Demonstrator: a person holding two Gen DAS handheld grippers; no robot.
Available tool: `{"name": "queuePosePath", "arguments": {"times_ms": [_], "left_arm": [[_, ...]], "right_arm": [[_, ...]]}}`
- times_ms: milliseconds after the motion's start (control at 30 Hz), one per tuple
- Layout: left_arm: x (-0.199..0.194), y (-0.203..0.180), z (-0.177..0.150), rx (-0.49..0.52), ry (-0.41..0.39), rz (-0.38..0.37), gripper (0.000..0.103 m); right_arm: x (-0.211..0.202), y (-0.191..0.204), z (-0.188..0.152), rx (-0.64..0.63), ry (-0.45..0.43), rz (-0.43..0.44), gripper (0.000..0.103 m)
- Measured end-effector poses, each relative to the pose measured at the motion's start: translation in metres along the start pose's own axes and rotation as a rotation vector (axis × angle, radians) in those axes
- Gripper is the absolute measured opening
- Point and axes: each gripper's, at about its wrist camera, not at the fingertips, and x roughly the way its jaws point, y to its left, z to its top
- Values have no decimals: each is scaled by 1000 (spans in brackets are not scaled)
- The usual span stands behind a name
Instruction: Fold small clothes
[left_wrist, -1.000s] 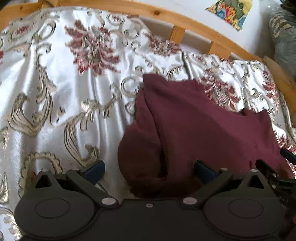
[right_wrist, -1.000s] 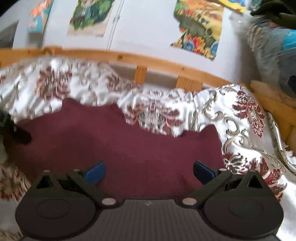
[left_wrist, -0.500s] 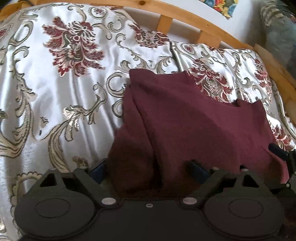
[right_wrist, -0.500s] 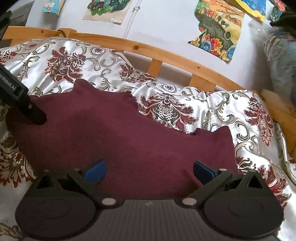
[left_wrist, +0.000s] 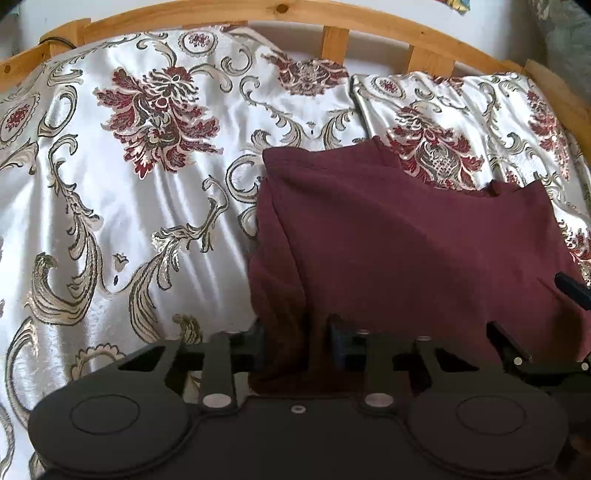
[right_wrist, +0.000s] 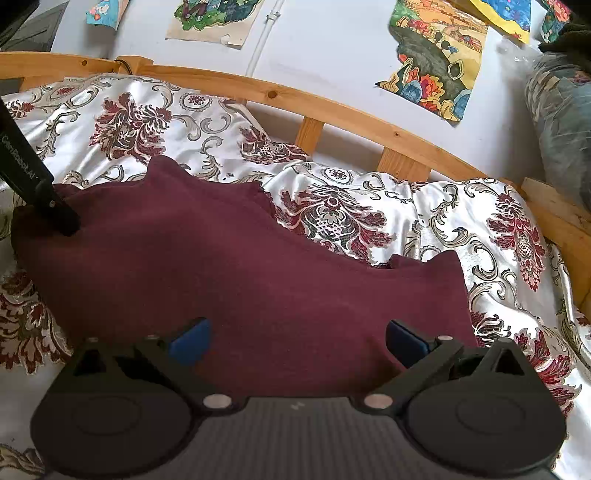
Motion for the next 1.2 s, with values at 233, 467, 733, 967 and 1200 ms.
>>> {"name": "queuePosePath", "arguments": {"times_ms": [233, 467, 733, 967, 1200], "left_arm": [[-17, -25, 8, 60, 1, 60, 13], [-45, -46, 26, 83, -70, -7, 11], [-70, -100, 52, 210, -145, -86, 10], [-64, -177, 52, 389, -159, -163, 7], [-27, -217, 24, 459, -77, -234, 2]], "right_arm": [[-2, -2, 2, 5, 7, 9, 103], [-7, -18, 9, -9, 50, -24, 103], [-23, -80, 24, 85, 30, -123, 103], [-18, -154, 26, 183, 38, -268, 103], [-13, -196, 10, 253, 89, -335, 103]]}}
